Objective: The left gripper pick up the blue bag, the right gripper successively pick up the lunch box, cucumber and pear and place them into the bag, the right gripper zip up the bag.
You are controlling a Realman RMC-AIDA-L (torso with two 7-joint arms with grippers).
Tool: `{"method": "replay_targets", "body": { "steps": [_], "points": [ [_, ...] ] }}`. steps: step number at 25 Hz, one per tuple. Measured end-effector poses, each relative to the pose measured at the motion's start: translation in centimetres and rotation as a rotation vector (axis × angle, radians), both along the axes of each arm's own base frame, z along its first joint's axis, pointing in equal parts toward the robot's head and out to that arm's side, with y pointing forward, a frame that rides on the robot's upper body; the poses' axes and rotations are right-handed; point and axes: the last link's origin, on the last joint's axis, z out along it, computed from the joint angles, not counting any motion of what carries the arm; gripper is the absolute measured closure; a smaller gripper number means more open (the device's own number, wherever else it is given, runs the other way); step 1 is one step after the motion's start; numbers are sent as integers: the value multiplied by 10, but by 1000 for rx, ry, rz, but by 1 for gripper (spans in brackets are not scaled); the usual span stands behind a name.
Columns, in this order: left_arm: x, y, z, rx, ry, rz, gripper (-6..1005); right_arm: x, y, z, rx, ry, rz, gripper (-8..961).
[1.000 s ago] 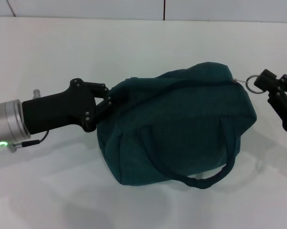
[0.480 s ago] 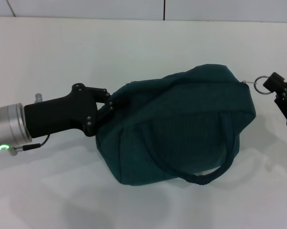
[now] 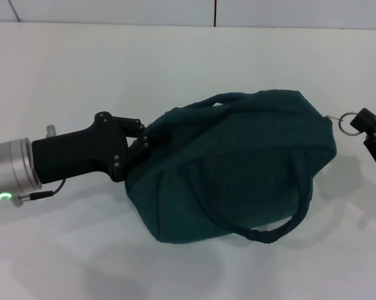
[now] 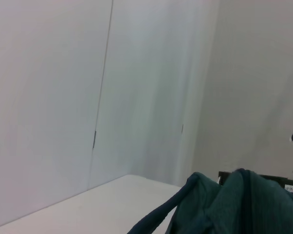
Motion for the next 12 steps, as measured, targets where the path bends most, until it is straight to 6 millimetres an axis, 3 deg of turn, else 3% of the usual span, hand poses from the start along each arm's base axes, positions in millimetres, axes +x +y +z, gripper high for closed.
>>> {"method": "replay_targets", "body": {
  "steps": [12],
  "points": [
    [3,1,-1,3,-12,-4,951,8,-1,-6,-13,-33,-42,935]
  ]
}}
